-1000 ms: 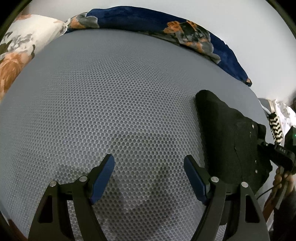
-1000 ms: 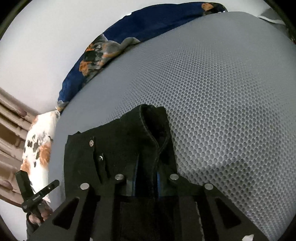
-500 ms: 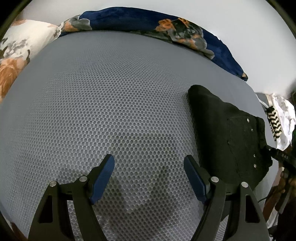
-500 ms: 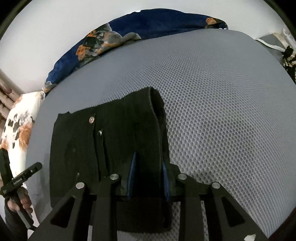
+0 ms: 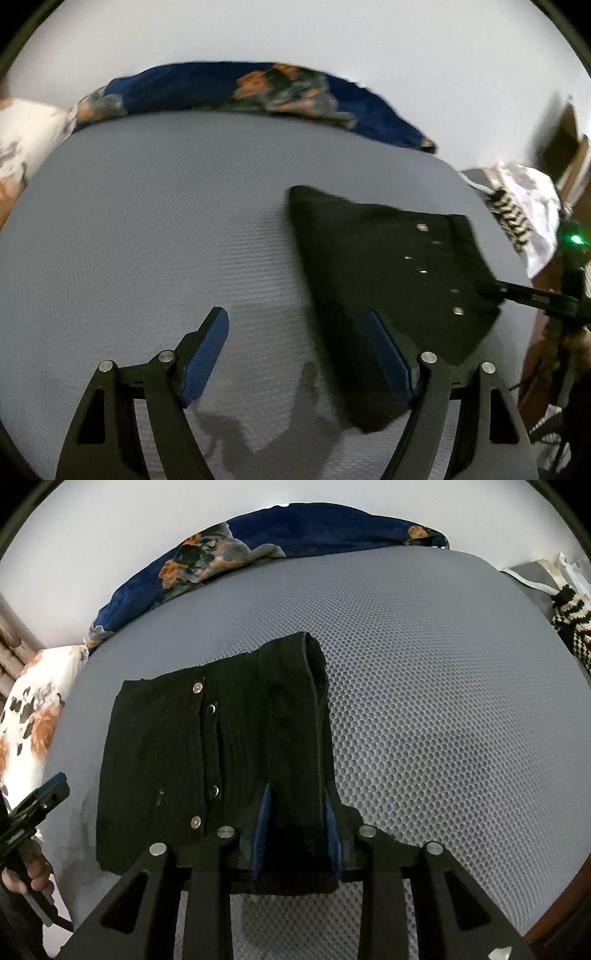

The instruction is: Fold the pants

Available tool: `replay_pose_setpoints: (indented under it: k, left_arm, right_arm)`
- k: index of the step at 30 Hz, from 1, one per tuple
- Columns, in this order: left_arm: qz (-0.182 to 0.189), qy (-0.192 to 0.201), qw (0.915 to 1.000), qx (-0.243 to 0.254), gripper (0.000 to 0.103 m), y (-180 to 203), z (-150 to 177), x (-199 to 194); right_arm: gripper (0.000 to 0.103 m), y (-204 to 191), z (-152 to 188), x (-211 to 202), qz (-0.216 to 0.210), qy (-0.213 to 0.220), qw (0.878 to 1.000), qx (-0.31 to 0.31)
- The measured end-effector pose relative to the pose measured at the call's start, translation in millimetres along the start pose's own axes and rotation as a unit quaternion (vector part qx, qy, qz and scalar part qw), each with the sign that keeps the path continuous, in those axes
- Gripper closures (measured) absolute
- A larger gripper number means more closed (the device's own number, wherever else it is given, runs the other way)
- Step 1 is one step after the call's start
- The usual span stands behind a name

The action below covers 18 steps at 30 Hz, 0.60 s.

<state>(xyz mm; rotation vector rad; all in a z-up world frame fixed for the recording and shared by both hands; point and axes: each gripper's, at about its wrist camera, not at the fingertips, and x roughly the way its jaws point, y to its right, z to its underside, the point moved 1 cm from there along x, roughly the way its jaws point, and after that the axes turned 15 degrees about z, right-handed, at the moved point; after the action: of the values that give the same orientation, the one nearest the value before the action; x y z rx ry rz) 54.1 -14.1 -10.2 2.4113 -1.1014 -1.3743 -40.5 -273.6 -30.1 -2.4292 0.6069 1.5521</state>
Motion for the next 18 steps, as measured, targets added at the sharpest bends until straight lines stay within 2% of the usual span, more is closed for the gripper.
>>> replay_pose_setpoints:
  k: [7, 12, 15, 18]
  left_arm:
    - [0.034, -0.03, 0.9989, 0.008, 0.026, 24.6, 14.7, 22.5]
    - [0.042, -0.054, 0.9975, 0.019, 0.026, 35.9, 26.6, 37.0]
    - [0.05, -0.064, 0.9965, 0.023, 0.026, 38.0, 29.6, 41.5]
    - [0.059, -0.058, 0.9962, 0.029, 0.026, 39.5, 29.9, 40.5]
  right_arm:
    - [0.076, 1.4, 4.8, 0.6, -0.003, 0.007, 1.0, 0.001]
    - [0.093, 9.3, 6.5, -2.1, -0.004, 0.01, 1.0, 0.012]
    - [0.094, 10.7, 9.9, -4.5, -0.006, 0.008, 1.0, 0.013]
    - [0.095, 8.6, 11.9, -9.4, 0.001, 0.011, 1.0, 0.004]
